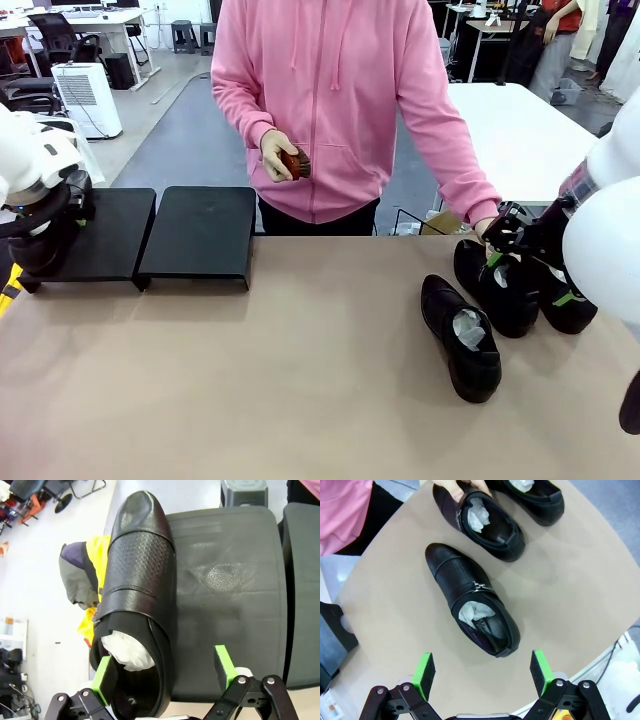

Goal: Organize the shoes by placing them on the stand.
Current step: Pick up one Shoe and place it in the middle of the table.

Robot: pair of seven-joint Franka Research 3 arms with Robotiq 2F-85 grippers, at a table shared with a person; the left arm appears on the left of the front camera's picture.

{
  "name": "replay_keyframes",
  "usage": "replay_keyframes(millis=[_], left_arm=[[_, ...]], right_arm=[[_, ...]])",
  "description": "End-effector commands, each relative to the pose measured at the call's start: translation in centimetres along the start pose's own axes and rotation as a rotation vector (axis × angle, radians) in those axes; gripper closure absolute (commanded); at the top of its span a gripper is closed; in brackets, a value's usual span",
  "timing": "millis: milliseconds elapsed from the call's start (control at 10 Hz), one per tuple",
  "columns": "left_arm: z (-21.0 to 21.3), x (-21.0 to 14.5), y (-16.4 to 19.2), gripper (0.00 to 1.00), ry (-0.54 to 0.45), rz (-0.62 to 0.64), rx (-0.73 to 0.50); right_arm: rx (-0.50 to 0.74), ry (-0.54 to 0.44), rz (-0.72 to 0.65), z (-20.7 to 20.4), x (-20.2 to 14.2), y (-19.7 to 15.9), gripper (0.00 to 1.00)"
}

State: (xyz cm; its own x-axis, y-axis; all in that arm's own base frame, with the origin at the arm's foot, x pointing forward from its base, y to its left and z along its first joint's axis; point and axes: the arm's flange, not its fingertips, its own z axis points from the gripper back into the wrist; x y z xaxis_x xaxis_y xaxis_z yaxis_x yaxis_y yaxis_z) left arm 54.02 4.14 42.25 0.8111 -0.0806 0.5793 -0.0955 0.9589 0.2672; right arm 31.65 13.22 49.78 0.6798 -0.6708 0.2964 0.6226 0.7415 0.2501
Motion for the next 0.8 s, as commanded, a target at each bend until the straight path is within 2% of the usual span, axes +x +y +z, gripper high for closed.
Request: replay_keyframes(millis=[0, 500, 700], left_arm=[[-0.3, 0.1, 0.0, 0.0, 0.001, -0.003, -0.001], [-0.5, -0.2, -0.1, 0.0, 0.01, -0.001, -0.003], [6.1, -2.5, -2.5, 0.0, -0.068, -0.087, -0.147]], right_arm=[[0.011, -0.007, 0.008, 0.0, 0.1, 0.0, 0.0], [0.011, -0.007, 0.008, 0.0, 0.1, 0.0, 0.0], [0.011, -0.007, 0.008, 0.0, 0.1, 0.0, 0.0]])
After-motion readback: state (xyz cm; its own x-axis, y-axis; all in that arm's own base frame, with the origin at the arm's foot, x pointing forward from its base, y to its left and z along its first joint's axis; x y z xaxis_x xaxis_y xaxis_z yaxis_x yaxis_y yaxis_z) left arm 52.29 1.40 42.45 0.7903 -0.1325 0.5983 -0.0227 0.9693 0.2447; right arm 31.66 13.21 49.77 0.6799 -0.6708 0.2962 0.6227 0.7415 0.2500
